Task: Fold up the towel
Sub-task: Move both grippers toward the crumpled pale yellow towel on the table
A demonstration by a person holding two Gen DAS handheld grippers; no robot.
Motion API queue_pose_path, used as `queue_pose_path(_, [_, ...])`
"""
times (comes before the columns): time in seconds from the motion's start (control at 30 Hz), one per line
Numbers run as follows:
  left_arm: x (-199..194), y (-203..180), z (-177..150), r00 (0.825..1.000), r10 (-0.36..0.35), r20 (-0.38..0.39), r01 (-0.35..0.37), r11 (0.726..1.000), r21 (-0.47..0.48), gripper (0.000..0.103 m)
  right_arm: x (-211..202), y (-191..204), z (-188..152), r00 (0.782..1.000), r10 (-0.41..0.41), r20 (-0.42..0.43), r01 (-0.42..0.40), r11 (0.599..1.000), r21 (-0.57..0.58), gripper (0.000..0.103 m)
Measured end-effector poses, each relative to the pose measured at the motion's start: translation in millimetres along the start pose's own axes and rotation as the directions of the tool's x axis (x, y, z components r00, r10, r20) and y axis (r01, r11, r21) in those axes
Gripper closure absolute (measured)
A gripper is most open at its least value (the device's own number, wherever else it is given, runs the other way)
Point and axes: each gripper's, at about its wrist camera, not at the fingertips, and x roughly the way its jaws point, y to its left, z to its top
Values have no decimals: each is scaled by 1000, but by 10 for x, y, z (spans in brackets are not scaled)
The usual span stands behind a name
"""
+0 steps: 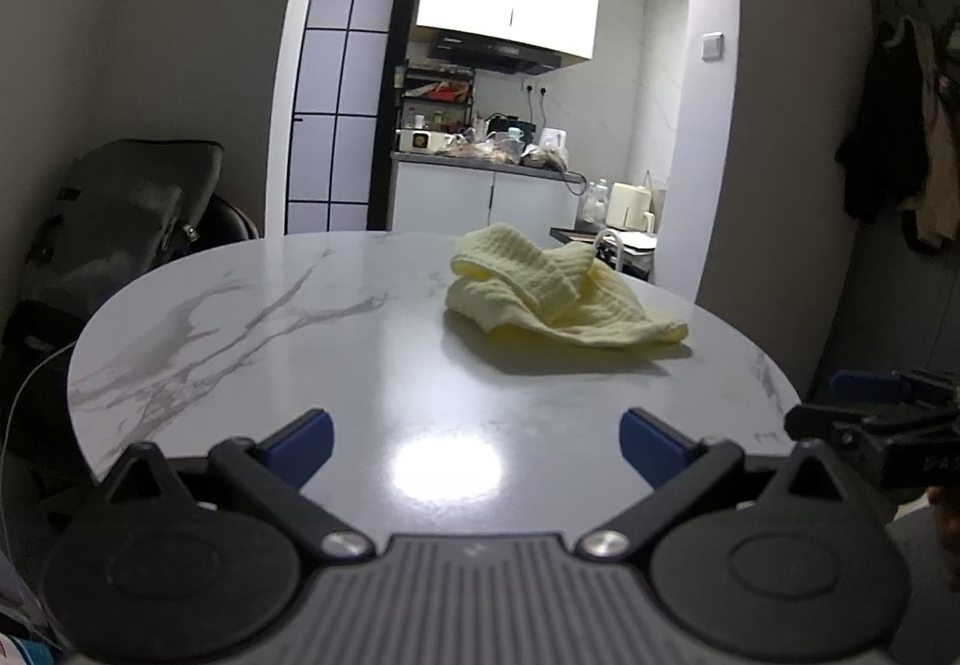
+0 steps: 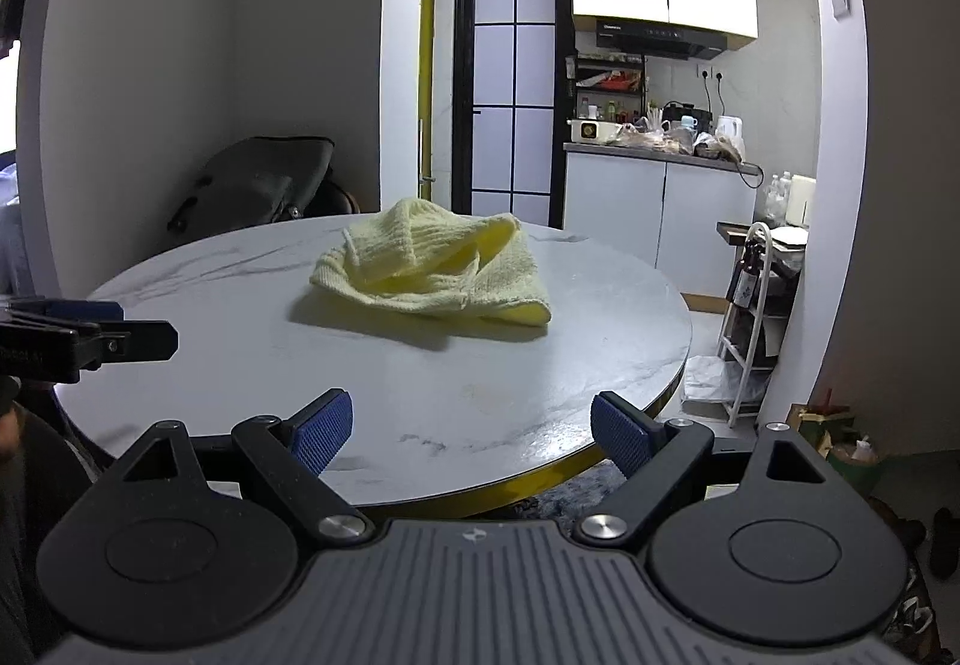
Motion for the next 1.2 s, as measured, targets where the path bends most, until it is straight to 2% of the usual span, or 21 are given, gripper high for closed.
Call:
queue_pose_path(0.13, [-32,-6,11,1000,15,14,-16,1000,27,0,126,-124,-43,998,59,-27,-56,994,98,13])
queue_pose_path(0.2, [-47,-10,17,1000,23,21,-24,999,40,0,86,-190,-16,997,68,-19,-66,992,104,13])
queue_pose_path(0.23, [-55,-11,19,999,26,25,-27,999,47,0,82,-232,24,998,66,-22,-64,994,89,13])
queue_pose_path(0.33, [-25,-34,-24,1000,16,27,-18,999,48,0,91,259,-18,1000,17,-16,-18,999,-42,13])
queue_pose_path(0.37, [-20,-25,-15,1000,10,23,-11,999,41,0,65,240,-2,1000,13,-13,-14,999,-50,13])
queue_pose_path(0.83, [-36,12,-23,1000,-22,10,22,1000,16,0,108,225,-62,999,-20,-26,18,998,-52,14])
queue_pose_path(1.2, [17,-44,-32,1000,-10,-11,11,999,45,1,137,234,-49,1000,-19,-15,18,998,-63,14])
